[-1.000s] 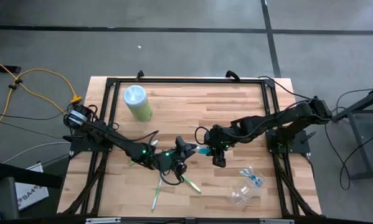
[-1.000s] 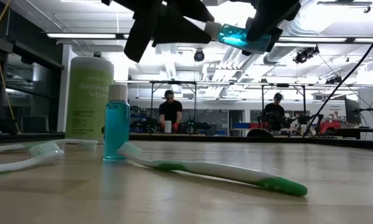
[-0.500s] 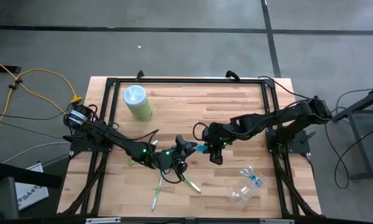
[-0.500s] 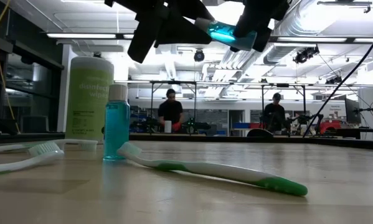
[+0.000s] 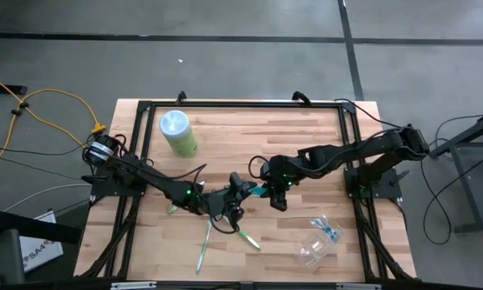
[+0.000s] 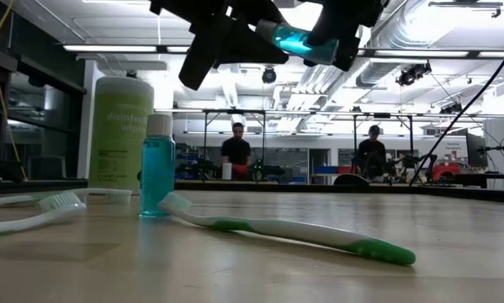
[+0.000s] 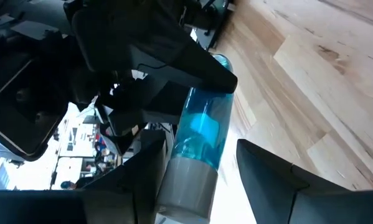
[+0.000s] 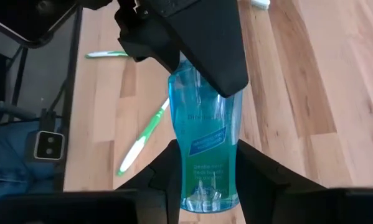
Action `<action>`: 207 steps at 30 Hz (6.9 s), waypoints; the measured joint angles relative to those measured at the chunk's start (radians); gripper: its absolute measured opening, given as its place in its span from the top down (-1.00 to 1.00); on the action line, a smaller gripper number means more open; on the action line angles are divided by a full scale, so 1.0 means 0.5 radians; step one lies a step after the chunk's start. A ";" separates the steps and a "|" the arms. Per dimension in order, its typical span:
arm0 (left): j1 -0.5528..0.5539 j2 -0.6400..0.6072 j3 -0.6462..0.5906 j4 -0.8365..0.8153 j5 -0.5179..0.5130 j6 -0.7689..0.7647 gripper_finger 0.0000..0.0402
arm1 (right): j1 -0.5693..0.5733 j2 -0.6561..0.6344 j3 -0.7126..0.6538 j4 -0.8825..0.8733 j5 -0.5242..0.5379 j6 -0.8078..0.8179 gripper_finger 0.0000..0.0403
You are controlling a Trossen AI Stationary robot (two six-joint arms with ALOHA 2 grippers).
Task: Pick & Place toothbrushing station
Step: Put the top blue mouthwash bottle into the middle section of the transparent organizer
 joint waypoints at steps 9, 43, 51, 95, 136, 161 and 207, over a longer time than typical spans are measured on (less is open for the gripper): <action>-0.013 0.000 0.000 -0.001 -0.008 -0.001 0.23 | 0.001 0.000 0.000 -0.032 0.026 -0.030 0.47; -0.037 0.004 -0.001 -0.010 0.047 0.147 0.55 | 0.007 0.000 0.004 -0.010 -0.024 -0.147 -0.21; -0.095 0.004 -0.001 -0.017 0.038 0.349 0.55 | 0.007 0.000 0.004 -0.021 -0.318 -0.082 -0.41; -0.239 0.004 -0.001 0.391 0.142 2.121 0.55 | -0.040 0.060 0.000 0.456 -0.998 0.044 -0.28; -0.256 -0.001 0.001 0.365 0.087 2.000 0.55 | -0.023 0.196 0.000 0.520 -1.295 0.124 -0.26; -0.254 -0.001 0.001 0.371 0.130 2.005 0.55 | -0.053 0.196 -0.002 0.607 -1.283 0.101 0.08; -0.311 0.007 -0.003 0.610 -0.178 1.825 0.28 | -0.012 0.193 0.005 0.648 -1.240 0.166 0.72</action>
